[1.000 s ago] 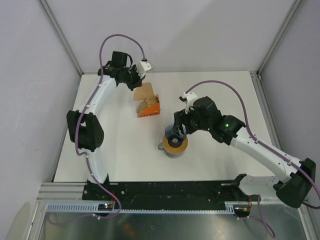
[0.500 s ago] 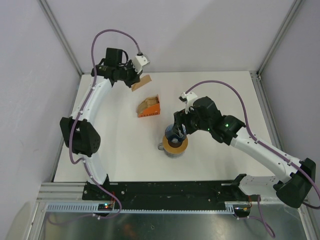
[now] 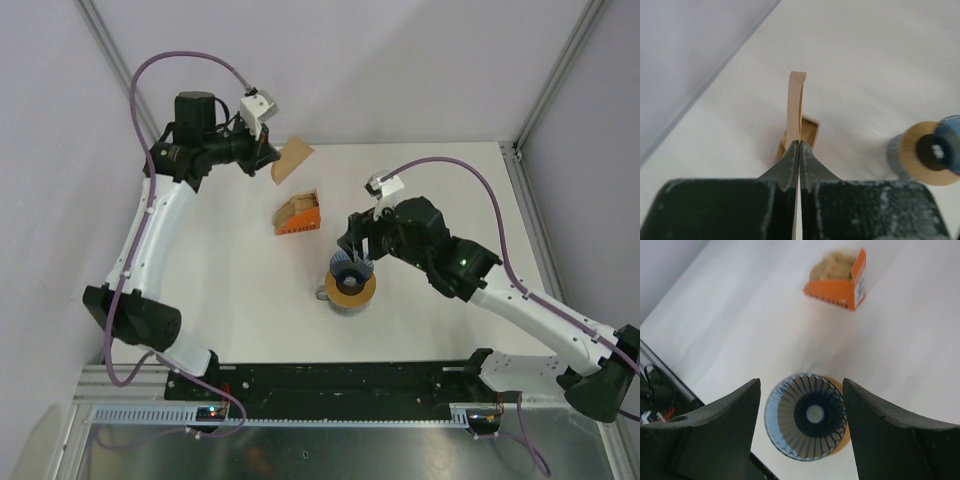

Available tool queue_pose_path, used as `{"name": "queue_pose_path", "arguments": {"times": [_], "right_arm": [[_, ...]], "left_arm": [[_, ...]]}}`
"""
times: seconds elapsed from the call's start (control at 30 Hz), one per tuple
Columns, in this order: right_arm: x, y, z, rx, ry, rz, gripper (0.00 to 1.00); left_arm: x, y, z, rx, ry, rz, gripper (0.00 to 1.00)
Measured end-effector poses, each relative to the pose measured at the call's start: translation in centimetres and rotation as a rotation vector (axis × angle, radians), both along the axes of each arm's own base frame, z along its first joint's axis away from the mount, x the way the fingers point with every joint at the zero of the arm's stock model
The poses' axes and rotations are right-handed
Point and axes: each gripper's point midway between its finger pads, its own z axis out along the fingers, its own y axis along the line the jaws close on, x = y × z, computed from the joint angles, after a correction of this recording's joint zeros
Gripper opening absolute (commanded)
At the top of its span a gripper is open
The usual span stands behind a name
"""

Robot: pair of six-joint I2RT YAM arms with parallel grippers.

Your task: Place the coffee filter in the dripper

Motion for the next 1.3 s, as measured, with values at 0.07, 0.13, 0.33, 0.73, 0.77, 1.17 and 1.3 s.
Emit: {"name": "queue_pose_path", "arguments": {"times": [0.07, 0.13, 0.33, 0.73, 0.77, 1.17, 1.3], "right_arm": [[0.1, 0.7, 1.6, 0.033, -0.067, -0.025, 0.71], [0.3, 1.6, 3.3, 0.074, -0.132, -0.052, 0.71], [0.8, 5.0, 7.2, 0.157, -0.338, -0.175, 0.71], [0.7, 12.1, 3.2, -0.017, -0.561, -0.275, 0.70], [1.3, 11.8, 3.2, -0.013, -0.550, -0.287, 0.70], [4.3, 11.2, 3.4, 0.088, -0.447, -0.307, 0.71], [4.9, 11.1, 3.3, 0.103, -0.432, -0.305, 0.63]], "left_arm": [[-1.4, -0.5, 0.9, -0.068, 0.036, 0.004, 0.00], [-2.3, -0.8, 1.1, -0.122, 0.078, 0.018, 0.00], [-4.0, -1.0, -1.0, -0.228, 0.232, 0.145, 0.00], [-5.9, -1.0, -0.1, -0.417, 0.369, 0.318, 0.00], [-5.9, -1.0, -0.3, -0.426, 0.385, 0.326, 0.00], [-5.9, -1.3, -0.2, -0.487, 0.451, 0.368, 0.00], [-5.9, -1.3, -0.2, -0.494, 0.459, 0.373, 0.00]]}}
